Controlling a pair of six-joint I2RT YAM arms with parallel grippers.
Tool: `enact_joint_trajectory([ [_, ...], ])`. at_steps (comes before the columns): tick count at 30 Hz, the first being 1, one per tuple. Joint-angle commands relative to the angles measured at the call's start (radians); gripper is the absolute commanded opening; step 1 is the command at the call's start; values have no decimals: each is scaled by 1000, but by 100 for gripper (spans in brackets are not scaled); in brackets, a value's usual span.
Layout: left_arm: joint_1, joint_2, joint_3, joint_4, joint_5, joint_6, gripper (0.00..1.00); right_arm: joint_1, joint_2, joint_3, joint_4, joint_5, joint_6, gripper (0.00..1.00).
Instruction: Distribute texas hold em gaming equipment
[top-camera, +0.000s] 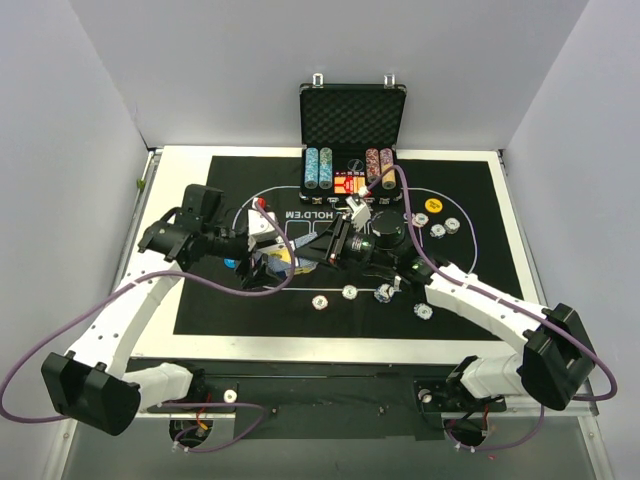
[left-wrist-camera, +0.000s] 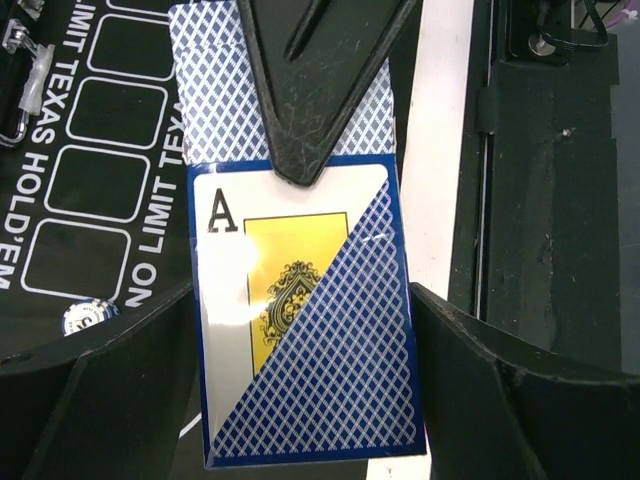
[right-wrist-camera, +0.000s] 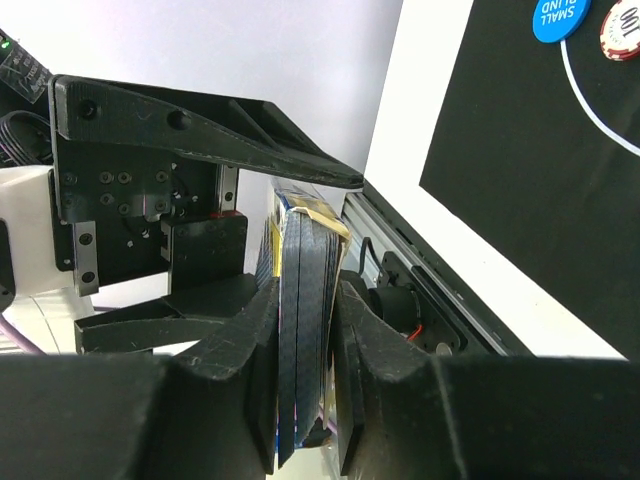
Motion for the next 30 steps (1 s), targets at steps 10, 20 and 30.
enact_joint_trajectory([
  [10, -38, 38, 74, -34, -34, -4, 59, 17, -4, 15, 22, -13, -67, 0],
  [20, -78, 31, 44, -51, -60, 28, 78, 20, 16, 27, 36, -11, -59, 0],
  [30, -80, 34, 30, -74, -69, 72, 77, 25, 36, 48, 38, -19, -58, 0],
])
